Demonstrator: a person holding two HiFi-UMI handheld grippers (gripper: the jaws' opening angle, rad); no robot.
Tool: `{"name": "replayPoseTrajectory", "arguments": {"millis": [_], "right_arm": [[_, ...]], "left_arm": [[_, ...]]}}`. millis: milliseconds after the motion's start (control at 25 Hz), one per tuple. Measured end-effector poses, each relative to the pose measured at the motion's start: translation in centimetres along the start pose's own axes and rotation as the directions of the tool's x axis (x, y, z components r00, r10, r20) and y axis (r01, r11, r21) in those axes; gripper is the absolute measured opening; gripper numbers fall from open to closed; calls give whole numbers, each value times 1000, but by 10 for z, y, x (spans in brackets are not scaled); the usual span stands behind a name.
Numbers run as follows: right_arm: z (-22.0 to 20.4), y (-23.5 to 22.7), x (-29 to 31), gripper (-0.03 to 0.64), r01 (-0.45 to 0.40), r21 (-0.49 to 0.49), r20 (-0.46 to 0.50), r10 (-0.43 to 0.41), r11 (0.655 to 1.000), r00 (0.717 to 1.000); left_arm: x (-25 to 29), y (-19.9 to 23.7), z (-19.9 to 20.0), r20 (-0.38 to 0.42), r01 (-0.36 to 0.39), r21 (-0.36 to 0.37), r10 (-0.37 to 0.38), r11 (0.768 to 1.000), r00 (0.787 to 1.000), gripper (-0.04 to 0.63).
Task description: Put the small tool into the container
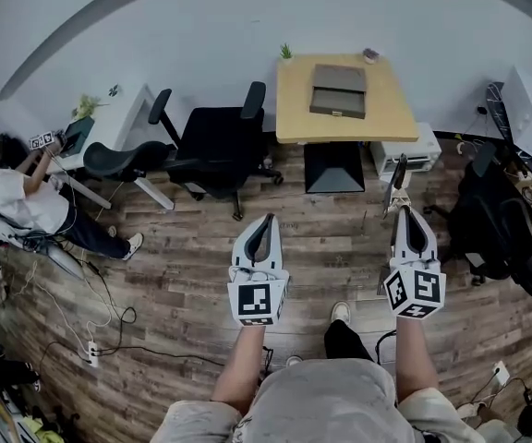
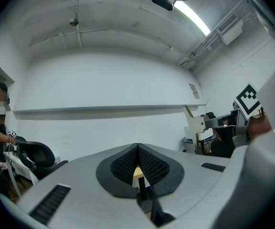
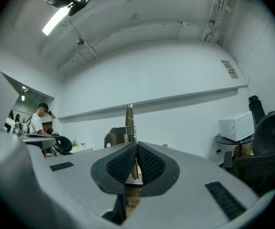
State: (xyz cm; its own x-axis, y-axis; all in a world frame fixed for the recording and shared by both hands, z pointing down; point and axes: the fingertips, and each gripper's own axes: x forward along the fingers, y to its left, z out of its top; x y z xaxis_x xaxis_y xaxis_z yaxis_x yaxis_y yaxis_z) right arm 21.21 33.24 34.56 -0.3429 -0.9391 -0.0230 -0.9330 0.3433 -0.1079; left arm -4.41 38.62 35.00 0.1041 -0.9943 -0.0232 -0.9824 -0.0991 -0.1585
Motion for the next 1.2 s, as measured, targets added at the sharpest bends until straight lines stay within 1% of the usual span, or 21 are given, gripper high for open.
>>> {"name": "replayPoseTrajectory", "arguments": {"millis": [440, 680, 1200], "right_arm": [[4, -62, 55, 20, -16, 38, 3, 16, 999, 1000], [5, -99, 77, 20, -5, 54, -4, 6, 999, 1000], [5, -145, 113, 20, -16, 54, -2, 16, 998, 1000]], "left_arm": [[79, -35, 18, 3, 0, 17, 0, 1000, 1000, 5], [119, -58, 25, 7, 14, 24, -14, 1000, 1000, 5], [173, -87, 26, 10, 19, 25, -19, 1000, 1000, 5]]}}
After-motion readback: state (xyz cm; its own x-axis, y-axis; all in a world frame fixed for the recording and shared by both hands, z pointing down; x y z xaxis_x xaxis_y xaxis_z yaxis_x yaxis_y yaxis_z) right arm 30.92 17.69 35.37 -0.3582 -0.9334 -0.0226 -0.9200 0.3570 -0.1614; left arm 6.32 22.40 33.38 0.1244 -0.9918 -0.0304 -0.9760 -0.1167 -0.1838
